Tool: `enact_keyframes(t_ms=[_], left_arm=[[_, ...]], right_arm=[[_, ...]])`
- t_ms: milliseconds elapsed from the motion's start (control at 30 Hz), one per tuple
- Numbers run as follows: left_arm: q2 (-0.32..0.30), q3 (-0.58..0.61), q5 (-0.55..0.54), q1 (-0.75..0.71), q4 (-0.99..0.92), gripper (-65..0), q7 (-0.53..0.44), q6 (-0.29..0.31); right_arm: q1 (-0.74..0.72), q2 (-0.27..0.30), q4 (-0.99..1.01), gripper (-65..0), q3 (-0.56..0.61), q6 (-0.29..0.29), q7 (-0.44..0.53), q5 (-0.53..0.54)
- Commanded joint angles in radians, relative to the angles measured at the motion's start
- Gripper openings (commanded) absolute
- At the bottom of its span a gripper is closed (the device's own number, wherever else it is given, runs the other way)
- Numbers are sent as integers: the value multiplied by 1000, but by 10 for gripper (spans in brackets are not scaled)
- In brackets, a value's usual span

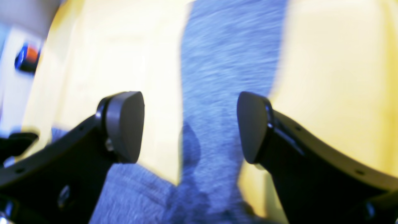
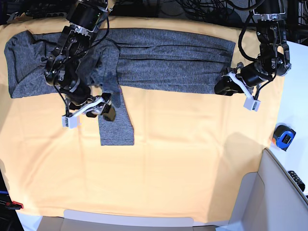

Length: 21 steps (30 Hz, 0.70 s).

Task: Fold the T-shirt properly

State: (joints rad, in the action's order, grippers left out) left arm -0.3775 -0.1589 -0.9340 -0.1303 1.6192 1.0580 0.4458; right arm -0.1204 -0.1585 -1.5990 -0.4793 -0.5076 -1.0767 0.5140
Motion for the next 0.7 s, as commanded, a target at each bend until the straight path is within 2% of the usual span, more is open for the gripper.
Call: enact_keyframes(t_ms=[0, 233, 300, 433, 667], left_arm=[[-15, -3, -18, 11, 14, -469, -18, 6], [-15, -3, -18, 13, 13, -469, -15, 6], [-15, -3, -18, 13, 13, -469, -15, 6], [-15, -3, -18, 13, 13, -469, -15, 6], [-15, -3, -18, 13, 13, -469, -15, 6]], right_arm=[[-40, 1, -13, -196, -14, 16, 26, 24], [-138, 1, 68, -196, -94, 165, 30, 65], [-158, 1, 110, -196, -97, 203, 69, 67], [-180, 1, 199, -196, -94, 261, 161, 67], [-203, 1, 322, -195, -94, 340, 168, 65]])
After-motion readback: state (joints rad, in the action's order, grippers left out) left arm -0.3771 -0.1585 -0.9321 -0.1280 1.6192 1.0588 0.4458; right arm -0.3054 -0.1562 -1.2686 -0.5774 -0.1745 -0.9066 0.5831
